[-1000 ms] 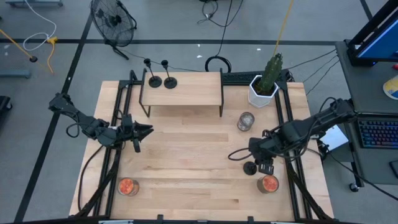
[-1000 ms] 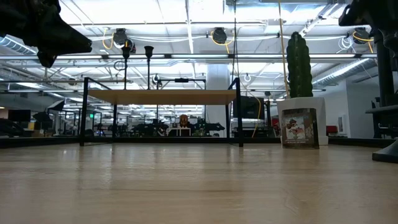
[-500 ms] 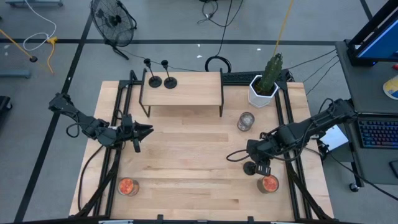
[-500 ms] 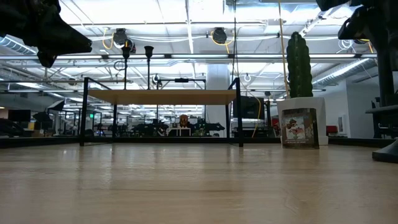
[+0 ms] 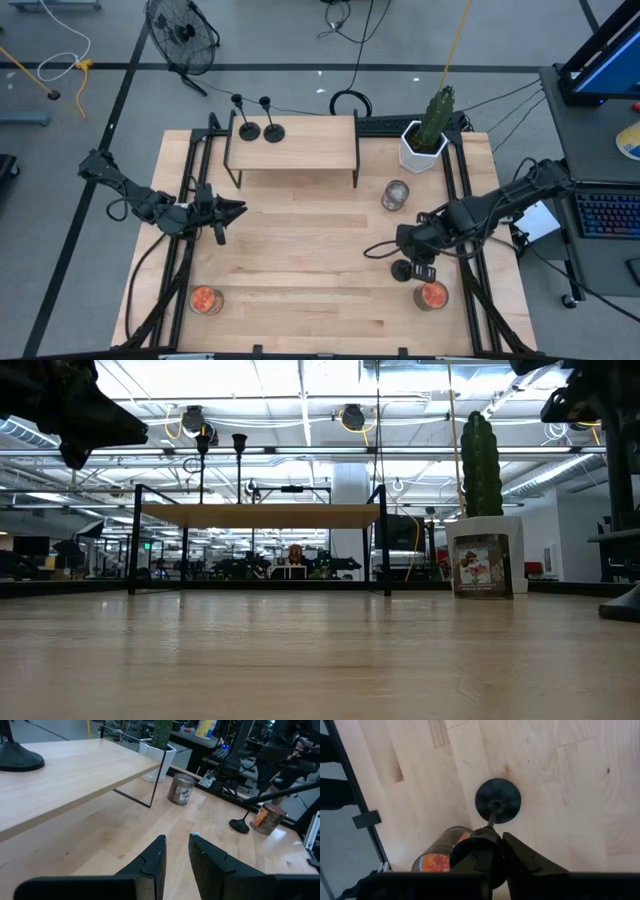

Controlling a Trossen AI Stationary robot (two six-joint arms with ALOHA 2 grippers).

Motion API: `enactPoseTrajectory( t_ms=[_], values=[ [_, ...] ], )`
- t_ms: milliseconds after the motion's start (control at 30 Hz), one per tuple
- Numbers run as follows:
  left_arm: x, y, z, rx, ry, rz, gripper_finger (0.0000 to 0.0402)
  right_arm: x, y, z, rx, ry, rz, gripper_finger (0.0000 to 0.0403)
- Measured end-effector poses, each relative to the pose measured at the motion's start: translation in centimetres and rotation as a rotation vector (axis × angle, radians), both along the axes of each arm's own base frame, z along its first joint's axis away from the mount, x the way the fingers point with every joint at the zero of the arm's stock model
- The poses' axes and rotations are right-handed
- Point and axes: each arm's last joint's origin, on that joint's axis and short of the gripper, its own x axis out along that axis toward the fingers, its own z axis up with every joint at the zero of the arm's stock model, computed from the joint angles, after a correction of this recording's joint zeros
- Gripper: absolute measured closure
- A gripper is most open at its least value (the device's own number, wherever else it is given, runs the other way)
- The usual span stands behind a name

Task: Pick & Place candle stick holders
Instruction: Put the black candle holder on the shelf

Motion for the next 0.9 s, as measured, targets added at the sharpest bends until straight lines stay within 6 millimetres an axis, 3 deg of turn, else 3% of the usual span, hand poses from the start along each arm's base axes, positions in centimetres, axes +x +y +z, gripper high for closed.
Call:
enactPoseTrajectory(
  t_ms=[167, 500, 700, 900],
  values=[
    [0.0, 0.0, 0.0, -0.032, -0.011, 0.004, 0.0314, 0.5, -0.7, 0.3, 0.039, -0.005, 0.011, 0.0391],
    [0.1, -0.2, -0.1, -0.062, 0.0, -0.057, 0.0314, 2.3, -2.5, 3.8, 0.047, -0.157, 0.011, 0.0392],
    [0.5, -0.5, -0.3, -0.082, 0.013, -0.063, 0.0314, 5.1, -2.9, 5.3, 0.024, -0.207, 0.069, 0.0392],
    [1.8, -1.2, 0.7, -0.024, -0.068, -0.088, 0.0313, 8.4, -2.7, 5.9, 0.023, -0.206, 0.163, 0.0392]
  ],
)
